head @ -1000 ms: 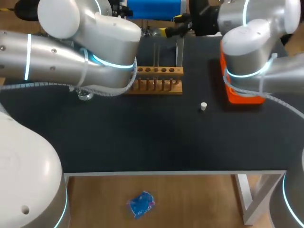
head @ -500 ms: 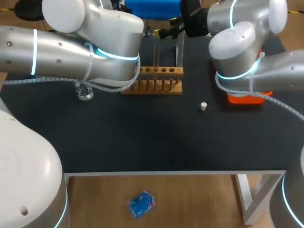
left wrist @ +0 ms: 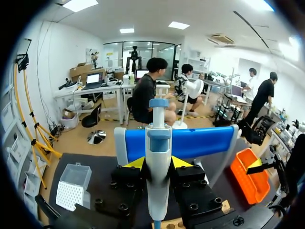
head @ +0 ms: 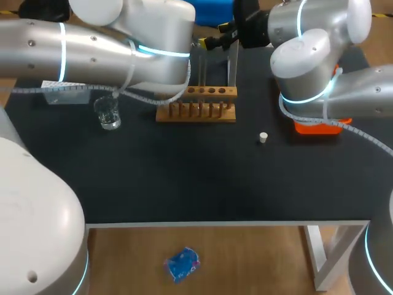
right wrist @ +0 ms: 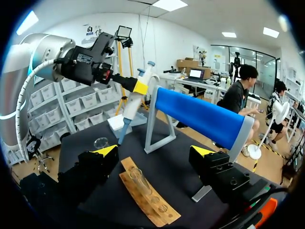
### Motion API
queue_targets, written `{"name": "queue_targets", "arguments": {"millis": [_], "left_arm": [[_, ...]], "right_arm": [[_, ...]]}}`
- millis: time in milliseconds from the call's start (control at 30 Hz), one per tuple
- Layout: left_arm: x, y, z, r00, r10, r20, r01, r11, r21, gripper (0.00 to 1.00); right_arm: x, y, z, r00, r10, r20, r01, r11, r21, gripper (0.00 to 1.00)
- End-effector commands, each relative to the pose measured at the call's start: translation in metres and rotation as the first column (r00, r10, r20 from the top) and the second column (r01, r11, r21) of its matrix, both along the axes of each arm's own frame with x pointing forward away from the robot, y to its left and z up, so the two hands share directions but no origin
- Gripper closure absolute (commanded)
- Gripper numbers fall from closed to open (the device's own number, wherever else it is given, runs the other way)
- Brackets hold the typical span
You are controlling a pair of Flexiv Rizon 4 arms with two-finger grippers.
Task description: Invert the test tube, pick up the pipette, mount the tip to pipette, aspirate from beaker and dispense into the tube, eject the tip, return the pipette, and cap with the stopper.
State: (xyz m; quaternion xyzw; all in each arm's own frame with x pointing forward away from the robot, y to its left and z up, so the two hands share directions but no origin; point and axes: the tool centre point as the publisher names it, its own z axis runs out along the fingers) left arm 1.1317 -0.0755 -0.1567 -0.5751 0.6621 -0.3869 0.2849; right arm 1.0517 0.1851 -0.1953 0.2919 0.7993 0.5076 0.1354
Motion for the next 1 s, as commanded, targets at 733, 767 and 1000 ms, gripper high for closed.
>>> {"name": "queue_targets", "arguments": {"millis": [733,767,1000], "left_arm": [[0.039,0.005,-0.014,0.997,0.042,-0.069,-0.04,0.999,0.025,1.0],[0.039,0.005,-0.014,0.997,0.043,-0.07,-0.041,0.999,0.025,1.0],[0.045,0.006,-0.015,0.996,0.048,-0.072,-0.046,0.998,0.036,1.0]], "right_arm": [[0.0,-0.001,0.0,1.0,0.002,-0.001,-0.002,1.0,0.0,0.0],[0.0,-0.001,0.0,1.0,0.002,-0.001,-0.002,1.0,0.0,0.0],[0.0,-0.001,0.0,1.0,0.002,-0.001,-0.002,1.0,0.0,0.0]]}}
